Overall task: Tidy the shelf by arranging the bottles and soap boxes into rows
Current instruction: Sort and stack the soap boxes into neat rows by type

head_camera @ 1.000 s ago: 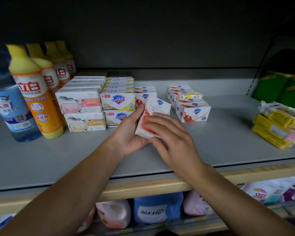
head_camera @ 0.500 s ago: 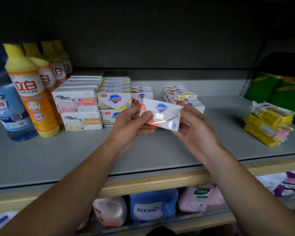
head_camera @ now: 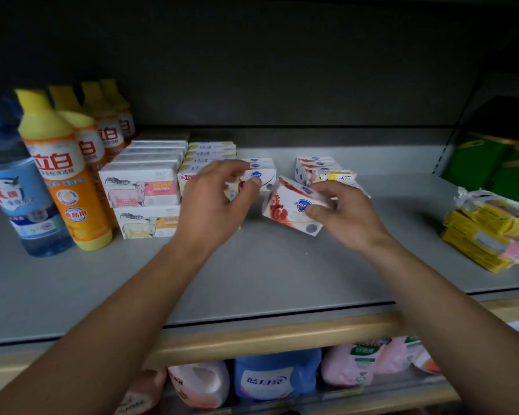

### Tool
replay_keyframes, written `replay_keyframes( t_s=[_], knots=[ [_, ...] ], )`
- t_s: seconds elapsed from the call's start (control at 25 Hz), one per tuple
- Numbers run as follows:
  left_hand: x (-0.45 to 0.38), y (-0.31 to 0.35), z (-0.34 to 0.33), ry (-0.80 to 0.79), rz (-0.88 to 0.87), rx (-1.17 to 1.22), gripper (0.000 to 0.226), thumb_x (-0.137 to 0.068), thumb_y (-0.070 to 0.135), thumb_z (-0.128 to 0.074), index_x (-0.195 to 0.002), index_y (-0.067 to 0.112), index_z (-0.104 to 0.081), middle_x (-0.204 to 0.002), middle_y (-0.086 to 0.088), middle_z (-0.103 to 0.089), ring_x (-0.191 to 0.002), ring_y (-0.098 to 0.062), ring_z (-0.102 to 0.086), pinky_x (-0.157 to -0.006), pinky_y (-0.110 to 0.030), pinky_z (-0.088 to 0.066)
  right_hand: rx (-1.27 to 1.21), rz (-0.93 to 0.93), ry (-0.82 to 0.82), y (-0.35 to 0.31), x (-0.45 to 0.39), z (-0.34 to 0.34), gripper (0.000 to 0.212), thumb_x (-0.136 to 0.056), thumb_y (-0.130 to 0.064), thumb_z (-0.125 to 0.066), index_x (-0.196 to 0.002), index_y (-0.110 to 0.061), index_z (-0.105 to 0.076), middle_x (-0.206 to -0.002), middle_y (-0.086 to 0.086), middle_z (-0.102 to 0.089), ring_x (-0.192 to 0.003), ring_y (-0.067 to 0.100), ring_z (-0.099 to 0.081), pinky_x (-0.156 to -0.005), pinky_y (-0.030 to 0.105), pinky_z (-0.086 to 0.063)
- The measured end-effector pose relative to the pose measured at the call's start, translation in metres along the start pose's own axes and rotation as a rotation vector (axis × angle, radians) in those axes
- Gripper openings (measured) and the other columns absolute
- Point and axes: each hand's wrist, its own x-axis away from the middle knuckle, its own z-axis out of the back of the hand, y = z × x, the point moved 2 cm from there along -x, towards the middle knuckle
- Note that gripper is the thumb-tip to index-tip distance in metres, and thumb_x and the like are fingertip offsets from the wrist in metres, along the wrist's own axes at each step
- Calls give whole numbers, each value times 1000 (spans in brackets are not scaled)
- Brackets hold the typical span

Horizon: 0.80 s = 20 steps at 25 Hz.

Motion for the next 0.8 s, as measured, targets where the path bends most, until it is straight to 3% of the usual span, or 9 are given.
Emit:
replay_keyframes(
  t_s=[0.04,0.08,0.16,0.24,0.52,0.64,0.8],
  knots=[
    [-9,-6,9,37,-93,-162,38,-87,44,-55,-108,17,-71,-105,2,-71,-97,-11,-62,-85,-22,-45,27,20,28,-2,-8,-4,32,-83,-13,-73,-113,-21,-66,-108,-4,-66,-85,-5,-66,-75,11,-50],
    [-17,-15,15,40,-156,-317,41,-88,45,-53,-109,15,-71,-108,-3,-71,-103,-20,-61,-90,-28,-43,62,42,46,-4,-17,-10,36,-83,-13,-72,-117,-18,-65,-115,0,-64,-96,5,-66,-84,22,-53],
    [-24,-37,18,-48,-167,-579,51,-89,50,-49,-118,13,-68,-120,-8,-67,-117,-30,-55,-106,-42,-33,192,101,54,-8,-36,-24,41,-84,-14,-71,-124,-17,-62,-127,4,-58,-117,23,-57,-101,37,-45],
    [-20,-56,11,-119,-122,-740,58,-89,57,-43,-128,18,-61,-130,-5,-62,-127,-30,-49,-116,-52,-15,342,166,63,-9,-56,-39,43,-85,-16,-69,-127,-17,-60,-133,4,-54,-126,23,-48,-107,29,-35],
    [-18,-68,3,-7,-182,-722,56,-88,59,-47,-124,19,-62,-121,-2,-63,-115,-30,-53,-114,-52,-18,550,197,3,9,-117,-97,43,-93,-18,-62,-135,-18,-55,-134,3,-47,-124,24,-47,-100,24,-28],
    [-17,-68,3,5,-180,-710,56,-88,59,-47,-124,19,-62,-119,0,-63,-115,-29,-52,-115,-50,-18,624,294,7,15,-128,-112,42,-93,-19,-60,-135,-18,-58,-131,8,-54,-125,29,-44,-108,35,-36],
    [-17,-72,2,17,-195,-696,56,-87,59,-48,-123,19,-62,-118,0,-63,-114,-29,-53,-114,-50,-18,698,335,54,22,-133,-116,42,-94,-20,-57,-137,-20,-57,-127,10,-55,-120,33,-45,-101,40,-42]
  ],
)
